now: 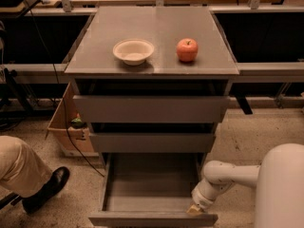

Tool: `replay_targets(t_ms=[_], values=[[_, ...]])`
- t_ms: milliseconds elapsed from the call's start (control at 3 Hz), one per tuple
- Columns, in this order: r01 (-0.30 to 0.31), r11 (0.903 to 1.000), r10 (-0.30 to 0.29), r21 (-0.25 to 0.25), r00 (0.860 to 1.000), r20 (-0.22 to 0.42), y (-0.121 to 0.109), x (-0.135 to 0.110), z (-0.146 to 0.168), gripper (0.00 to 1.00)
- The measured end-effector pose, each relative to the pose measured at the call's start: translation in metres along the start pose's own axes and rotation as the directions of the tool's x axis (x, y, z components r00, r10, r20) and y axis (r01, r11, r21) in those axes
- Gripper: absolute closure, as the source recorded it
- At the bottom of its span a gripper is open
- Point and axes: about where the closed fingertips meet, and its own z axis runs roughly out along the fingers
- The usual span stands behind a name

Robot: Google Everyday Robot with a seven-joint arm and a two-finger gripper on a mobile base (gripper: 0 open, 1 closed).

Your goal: Close bottom drawer

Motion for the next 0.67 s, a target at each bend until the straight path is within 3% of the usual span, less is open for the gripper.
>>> replay_targets(t_ms=[667], values=[[-0.052, 0.9959, 0.053, -0.073, 0.998, 0.013, -0.001, 0.017, 0.076, 0.00]])
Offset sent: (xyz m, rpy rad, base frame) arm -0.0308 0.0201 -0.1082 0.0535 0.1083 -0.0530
